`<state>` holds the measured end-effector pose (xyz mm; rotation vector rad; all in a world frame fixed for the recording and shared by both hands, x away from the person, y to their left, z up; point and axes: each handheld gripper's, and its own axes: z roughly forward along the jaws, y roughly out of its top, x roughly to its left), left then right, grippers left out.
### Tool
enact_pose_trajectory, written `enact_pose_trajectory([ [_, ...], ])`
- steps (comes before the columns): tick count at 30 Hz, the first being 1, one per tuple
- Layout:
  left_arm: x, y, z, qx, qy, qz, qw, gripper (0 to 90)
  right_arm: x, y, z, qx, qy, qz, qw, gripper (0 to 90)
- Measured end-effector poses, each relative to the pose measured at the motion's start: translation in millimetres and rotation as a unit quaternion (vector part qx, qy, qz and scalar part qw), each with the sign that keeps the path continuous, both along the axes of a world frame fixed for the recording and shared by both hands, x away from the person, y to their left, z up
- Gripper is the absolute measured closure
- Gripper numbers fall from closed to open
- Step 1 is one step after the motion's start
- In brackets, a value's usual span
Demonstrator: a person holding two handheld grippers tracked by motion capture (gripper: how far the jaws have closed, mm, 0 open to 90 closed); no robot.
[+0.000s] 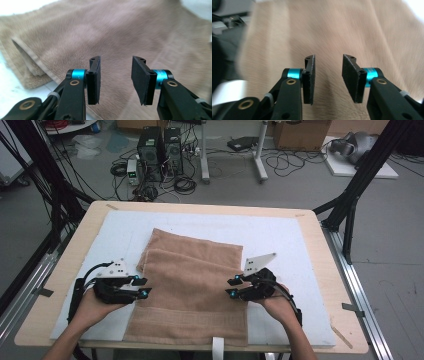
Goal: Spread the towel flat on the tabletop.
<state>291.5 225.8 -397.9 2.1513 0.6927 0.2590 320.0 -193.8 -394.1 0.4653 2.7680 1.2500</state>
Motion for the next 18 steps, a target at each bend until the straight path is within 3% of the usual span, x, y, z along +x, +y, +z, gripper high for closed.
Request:
enact_pose_trajectory([
  [4, 11.6, -7.7, -24.4, 0.038, 0.016, 0.009, 0.9991, 60.1, 7.4, 6.5, -23.8, -0.024, 0.026, -0.007, 0.9993, 65.5],
  [6, 13.6, -11.3, -35.9, 0.063, 0.027, 0.006, 0.9976, 64.5, 5.0, 8.2, -29.7, -0.023, 0.02, -0.005, 0.9995, 71.0],
  [7, 10.7, -12.4, -38.7, 0.064, 0.012, 0.002, 0.9979, 69.1, 3.8, 8.4, -30.7, -0.021, 0.018, -0.004, 0.9996, 73.9],
  [10, 5.5, -14.7, -37.5, 0.068, 0.001, -0.002, 0.9977, 84.2, -0.9, 8.9, -28.8, -0.02, 0.016, -0.002, 0.9997, 78.7],
  [13, -0.9, -13.1, -32.9, 0.067, -0.007, -0.004, 0.9977, 86.4, -6.5, 10.5, -22.0, -0.016, 0.009, 0.005, 0.9998, 80.0],
  [18, -22.6, 1.6, -16.8, 0.034, -0.012, -0.017, 0.9992, 86.5, -23.3, 15.0, -10.4, 0.0, 0.013, 0.04, 0.9991, 80.8],
])
